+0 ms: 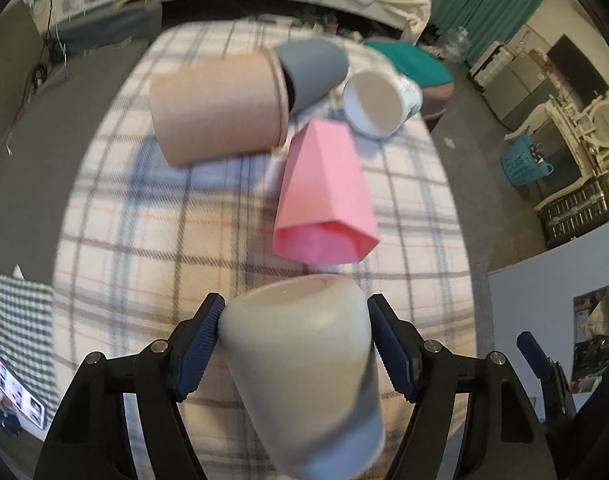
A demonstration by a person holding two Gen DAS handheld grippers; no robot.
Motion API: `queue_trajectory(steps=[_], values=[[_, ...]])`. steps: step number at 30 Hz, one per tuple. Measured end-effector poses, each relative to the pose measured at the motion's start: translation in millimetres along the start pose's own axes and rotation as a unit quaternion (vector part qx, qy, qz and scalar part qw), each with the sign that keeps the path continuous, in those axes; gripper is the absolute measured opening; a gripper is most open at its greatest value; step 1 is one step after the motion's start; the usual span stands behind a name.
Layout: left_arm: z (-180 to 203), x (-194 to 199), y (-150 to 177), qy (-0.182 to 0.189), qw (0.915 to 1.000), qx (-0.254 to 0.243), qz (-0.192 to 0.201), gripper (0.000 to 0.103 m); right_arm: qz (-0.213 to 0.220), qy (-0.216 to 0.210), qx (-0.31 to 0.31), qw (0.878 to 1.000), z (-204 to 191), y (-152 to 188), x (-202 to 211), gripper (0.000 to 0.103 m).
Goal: Flip cup upside down
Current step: 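Rotate the white cup with the left tool and set it upside down on the table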
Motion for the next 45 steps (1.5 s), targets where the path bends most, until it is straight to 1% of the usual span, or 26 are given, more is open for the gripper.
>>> queue_trajectory(steps=[5,8,9,17,20,21,27,30,32,34,39,42,45], values=[[5.1,32.4,-3.0,-0.019,0.9984,-0.021,0.049,0.074,0.018,0.006,-0.004,1.0,0.2,-2.4,14.7,0.094],[6.1,46.0,-1.9,-0.047,0.9948,-0.036,0.084,0.074,0.025,0.005,-0.006,1.0,-1.0,-2.2,22.4,0.094],[5.9,47.6,-1.7,-0.051,0.994,-0.038,0.09,0.073,0.027,0.004,-0.007,1.0,-1.1,-1.3,24.8,0.094],[1.4,40.7,0.1,-0.069,0.9927,-0.045,0.088,0.073,0.026,0.002,-0.007,1.0,-5.4,5.3,29.6,0.094],[2.6,30.5,4.6,-0.075,0.993,-0.049,0.077,0.073,0.024,0.003,-0.007,1.0,-5.7,5.9,28.7,0.094],[4.3,30.4,6.3,-0.08,0.9919,-0.054,0.083,0.073,0.023,0.003,-0.007,1.0,-5.9,5.9,28.6,0.094],[15.9,28.3,12.4,-0.102,0.9872,-0.083,0.09,0.074,0.022,0.003,-0.009,1.0,-6.0,5.7,28.1,0.094],[24.2,30.4,14.1,-0.084,0.9878,-0.093,0.093,0.076,0.024,0.006,-0.01,1.0,-4.3,5.5,29.0,0.094],[27.4,33.9,14.6,-0.083,0.987,-0.095,0.099,0.08,0.026,0.007,-0.01,1.0,-3.7,4.9,30.1,0.094],[31.1,41.4,14.7,-0.081,0.9858,-0.098,0.109,0.081,0.026,0.007,-0.012,1.0,-3.2,4.4,32.4,0.094],[40.5,82.1,15.4,-0.053,0.9822,-0.098,0.151,0.081,0.039,0.005,-0.012,0.999,-5.1,0.5,51.0,0.094],[42.2,115.9,19.8,-0.033,0.9772,-0.101,0.184,0.081,0.063,0.006,-0.007,0.998,-9.2,-4.0,73.2,0.094],[39.7,152.1,29.3,-0.03,0.9698,-0.102,0.22,0.081,0.095,0.003,0.002,0.995,-18.5,-7.6,104.6,0.094]])
Point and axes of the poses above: each gripper's, at about its wrist camera, not at the fingertips, and x roughly against the way its jaws point, z to its right, y to its underside, the point moved 7 cm from there along -x, roughly the way its jaws point, and after that the axes turned 6 degrees about -z, right-handed, at the moved point
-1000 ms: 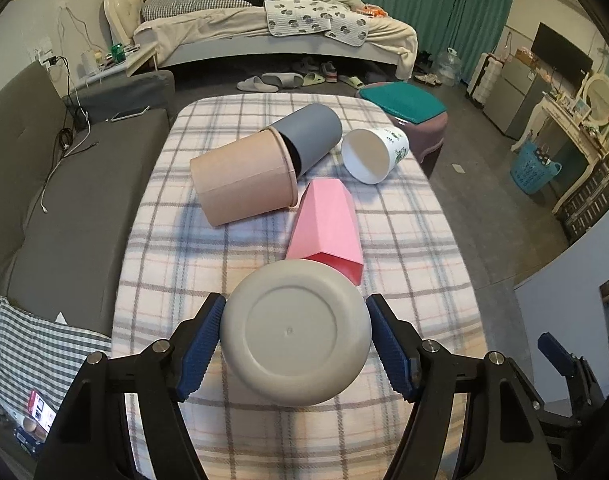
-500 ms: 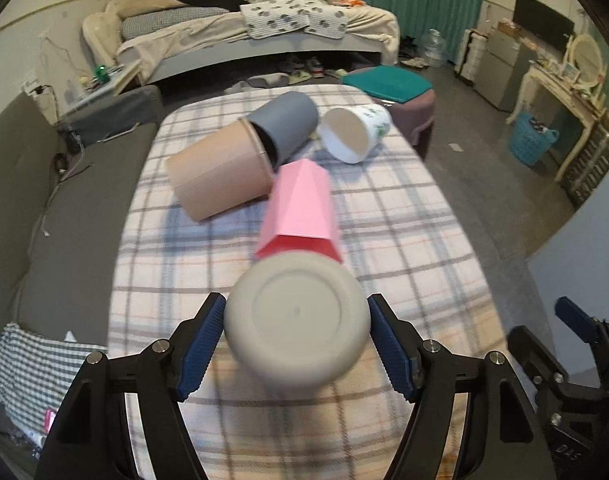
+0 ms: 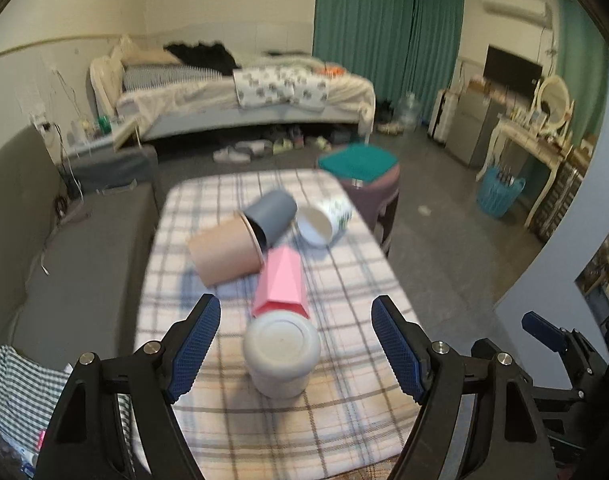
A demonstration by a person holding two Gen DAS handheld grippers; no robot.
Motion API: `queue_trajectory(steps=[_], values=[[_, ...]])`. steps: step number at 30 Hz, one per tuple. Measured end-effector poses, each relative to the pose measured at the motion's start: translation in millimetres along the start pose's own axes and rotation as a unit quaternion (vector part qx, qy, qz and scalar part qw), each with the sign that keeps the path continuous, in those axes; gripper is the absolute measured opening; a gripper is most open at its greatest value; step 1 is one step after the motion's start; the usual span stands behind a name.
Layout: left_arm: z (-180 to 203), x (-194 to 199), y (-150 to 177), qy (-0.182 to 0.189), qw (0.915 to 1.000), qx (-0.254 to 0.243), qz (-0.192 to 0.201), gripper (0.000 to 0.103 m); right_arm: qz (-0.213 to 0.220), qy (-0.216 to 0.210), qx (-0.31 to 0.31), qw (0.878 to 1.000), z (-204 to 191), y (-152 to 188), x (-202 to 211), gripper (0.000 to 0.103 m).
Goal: Flip cup upside down
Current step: 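Rotate the white cup with the left tool and set it upside down on the table, then open the left tool and withdraw it from the white cup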
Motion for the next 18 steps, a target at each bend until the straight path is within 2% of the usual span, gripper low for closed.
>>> queue_trajectory(steps=[8,11,14,18], values=[[-24.6,101.4,6.8,0.0,0.9963,0.012,0.085,0.089,0.077,-0.017,0.038,0.996,-42.5,-15.4,82.2,0.094],[-36.5,124.8,17.8,0.002,0.9945,0.024,0.102,0.093,0.098,-0.025,0.058,0.993,-60.0,-13.3,107.0,0.094],[-51.9,142.3,31.7,-0.013,0.9923,0.044,0.115,0.097,0.115,-0.034,0.081,0.989,-77.1,-5.4,126.3,0.094],[-63.9,153.7,49.0,-0.031,0.9899,0.055,0.127,0.102,0.132,-0.044,0.094,0.986,-89.8,3.2,137.0,0.103]])
Point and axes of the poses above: each gripper's, at about its wrist camera, not at the fingertips, and x roughly against the way its jaws point, z to its right, y to its underside, the point moved 7 cm from there along -x, roughly the way its jaws point, and after that the axes turned 6 degrees about -z, right-handed, at the moved point
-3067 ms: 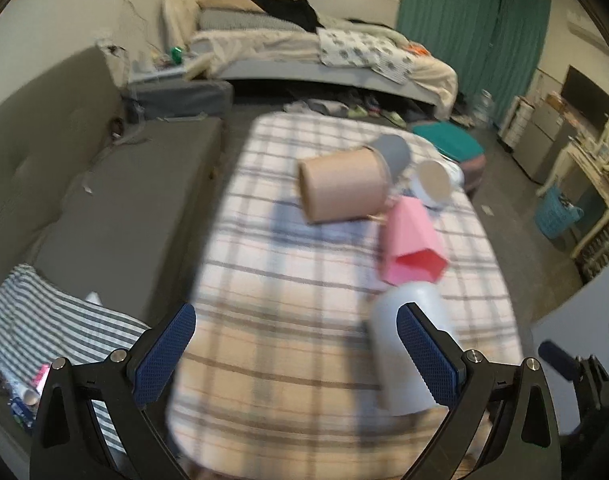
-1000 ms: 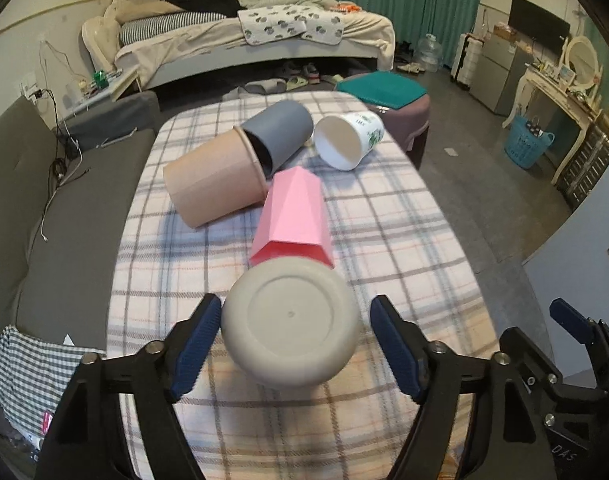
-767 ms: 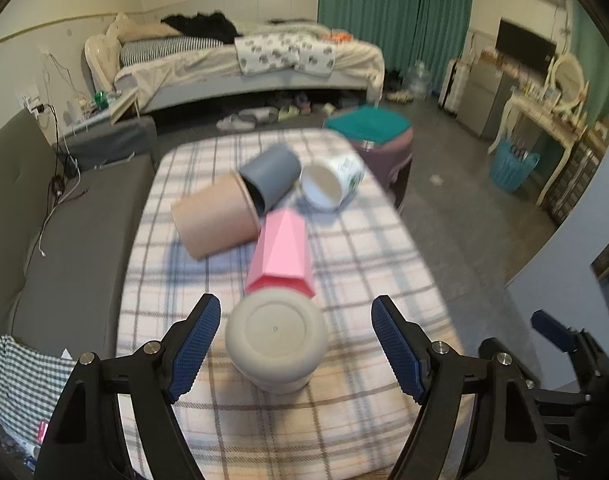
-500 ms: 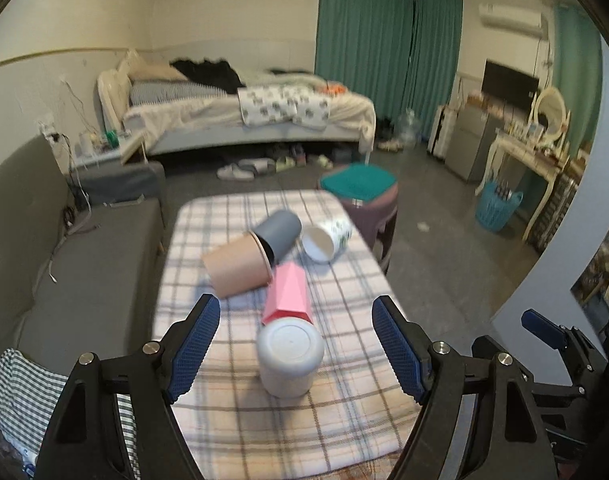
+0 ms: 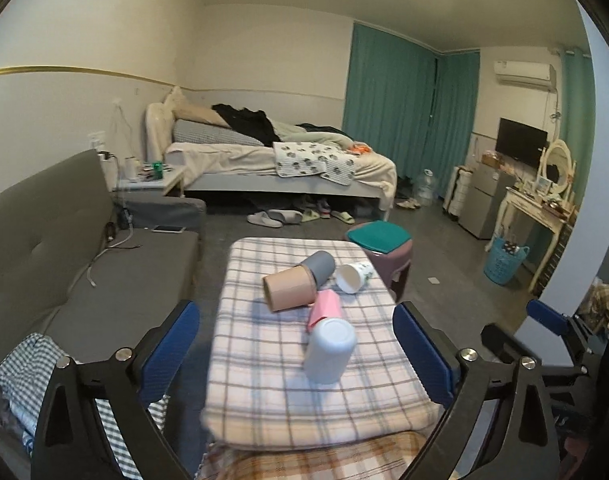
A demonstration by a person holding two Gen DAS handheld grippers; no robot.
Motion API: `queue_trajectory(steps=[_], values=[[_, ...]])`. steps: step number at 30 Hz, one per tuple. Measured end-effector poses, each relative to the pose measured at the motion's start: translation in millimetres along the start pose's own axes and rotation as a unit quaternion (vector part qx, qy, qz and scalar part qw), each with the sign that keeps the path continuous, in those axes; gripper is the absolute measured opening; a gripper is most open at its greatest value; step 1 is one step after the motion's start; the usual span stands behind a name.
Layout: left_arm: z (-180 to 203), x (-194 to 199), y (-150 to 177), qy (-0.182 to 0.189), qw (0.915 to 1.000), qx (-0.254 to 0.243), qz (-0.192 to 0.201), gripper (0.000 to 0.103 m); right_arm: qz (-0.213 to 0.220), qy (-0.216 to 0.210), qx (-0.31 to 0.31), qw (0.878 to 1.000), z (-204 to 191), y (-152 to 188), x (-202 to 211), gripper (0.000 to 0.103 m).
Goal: Flip cup upside down
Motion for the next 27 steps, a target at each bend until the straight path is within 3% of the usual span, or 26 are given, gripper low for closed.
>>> queue_trajectory(steps=[6,9,14,27], values=[[-7.2,-14.3,26.5,-0.022,0.9996,-0.007,0.018,0.103,-0.004,-0.013,-0.016,1.0,-1.5,17.2,-19.9,0.103],[-4.2,-39.4,50.8,-0.022,0.9996,-0.017,0.004,0.103,-0.026,-0.01,-0.039,0.999,7.0,36.9,-47.9,0.103],[-2.6,-73.0,86.0,-0.029,0.9988,-0.016,-0.037,0.103,-0.048,0.026,-0.019,0.998,14.0,65.6,-76.6,0.103],[-0.2,-82.6,96.0,-0.032,0.9975,-0.028,-0.056,0.103,-0.058,0.024,-0.008,0.998,10.2,77.4,-89.4,0.103]])
Point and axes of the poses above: each gripper's, at about its wrist camera, not at the fingertips, and x roughly against the way its jaws point, z to its right, y to its underside, the point moved 7 cm from there along -x, roughly the way its jaws point, and after that the axes turned 6 degrees about -z, right-handed, at the moved point
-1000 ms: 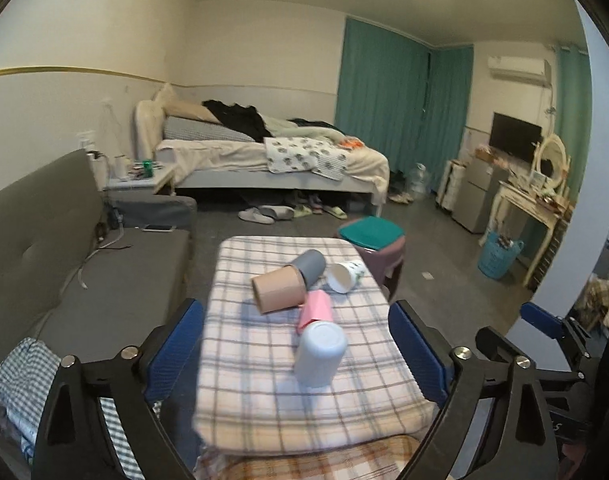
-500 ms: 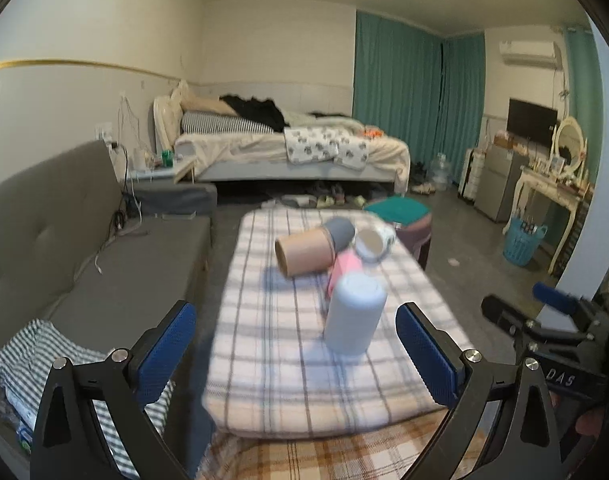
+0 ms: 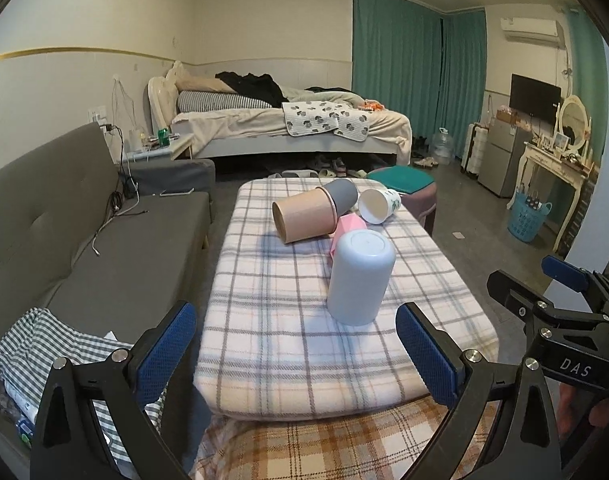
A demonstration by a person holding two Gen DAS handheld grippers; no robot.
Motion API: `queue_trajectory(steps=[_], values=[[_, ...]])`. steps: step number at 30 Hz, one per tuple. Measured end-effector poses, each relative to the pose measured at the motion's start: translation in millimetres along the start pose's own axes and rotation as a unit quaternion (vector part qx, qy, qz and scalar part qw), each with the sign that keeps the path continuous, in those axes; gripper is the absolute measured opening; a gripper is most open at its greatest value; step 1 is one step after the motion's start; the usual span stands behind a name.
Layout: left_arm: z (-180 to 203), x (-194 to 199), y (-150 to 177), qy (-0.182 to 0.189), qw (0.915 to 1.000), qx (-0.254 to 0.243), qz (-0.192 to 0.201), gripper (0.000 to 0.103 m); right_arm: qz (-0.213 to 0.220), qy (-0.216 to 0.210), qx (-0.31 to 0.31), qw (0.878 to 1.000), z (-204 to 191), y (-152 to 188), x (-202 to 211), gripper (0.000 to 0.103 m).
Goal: Flip cup upside down
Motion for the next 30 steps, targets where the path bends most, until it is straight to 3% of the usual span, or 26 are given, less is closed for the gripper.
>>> queue_trajectory(steps=[30], values=[[0.0,-0.7,2.7,0.002,1.0,0.003,-0.002,0.103,0.001,0.005,0.004,1.0,-1.0,2.0,6.6,0.103]])
Point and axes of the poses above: each gripper's, at about its wrist camera, not at the fingertips, and x roughly against the way its jaws point, z to its right, y to its underside, the point moved 7 cm from there along -x, roughly the way its jaws point, and after that the axes turned 6 degrees about -z, right-handed, at the moved point
